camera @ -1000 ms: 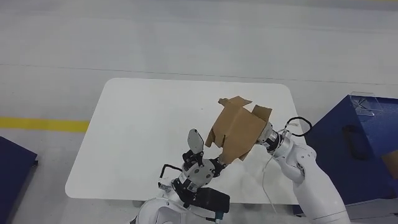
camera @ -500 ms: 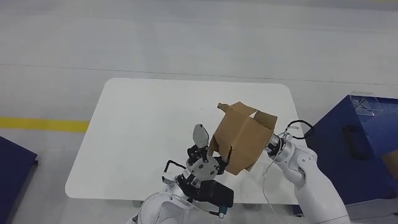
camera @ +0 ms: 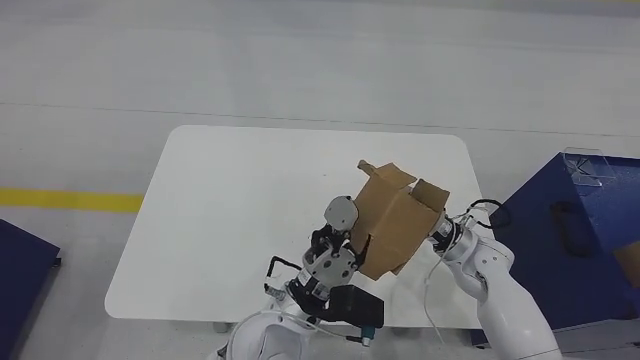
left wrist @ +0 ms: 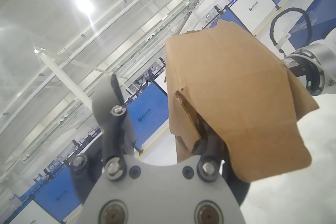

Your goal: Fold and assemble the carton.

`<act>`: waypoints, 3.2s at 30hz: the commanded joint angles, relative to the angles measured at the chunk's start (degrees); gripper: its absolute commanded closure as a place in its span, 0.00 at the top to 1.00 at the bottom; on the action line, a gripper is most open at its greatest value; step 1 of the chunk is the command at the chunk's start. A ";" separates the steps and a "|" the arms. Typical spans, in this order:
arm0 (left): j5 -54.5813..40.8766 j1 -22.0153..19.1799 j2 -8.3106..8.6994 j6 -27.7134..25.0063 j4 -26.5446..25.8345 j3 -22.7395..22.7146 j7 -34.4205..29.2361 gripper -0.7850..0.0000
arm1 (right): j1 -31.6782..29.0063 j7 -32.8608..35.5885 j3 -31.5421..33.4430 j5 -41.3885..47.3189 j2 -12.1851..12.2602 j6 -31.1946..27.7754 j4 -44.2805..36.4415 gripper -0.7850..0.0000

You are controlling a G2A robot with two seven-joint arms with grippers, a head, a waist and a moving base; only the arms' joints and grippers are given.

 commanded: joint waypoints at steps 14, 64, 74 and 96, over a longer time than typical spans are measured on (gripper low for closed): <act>4.06 -1.04 -0.92 3.10 0.89 0.71 3.40 0.00 | -0.06 1.38 0.18 -0.11 -0.12 -0.34 0.39 1.00; -141.22 -10.87 -2.72 10.45 8.29 -25.72 -71.97 0.00 | -2.75 31.56 19.99 -28.80 3.46 -19.31 -5.16 1.00; -158.69 -19.21 -1.29 26.91 23.16 -18.19 -68.77 0.00 | -4.26 29.62 17.20 -29.98 3.28 -19.01 -3.94 1.00; -164.34 -22.82 4.87 20.45 19.79 -11.78 -70.51 0.00 | -3.18 42.51 15.85 -41.66 4.61 -21.83 1.29 1.00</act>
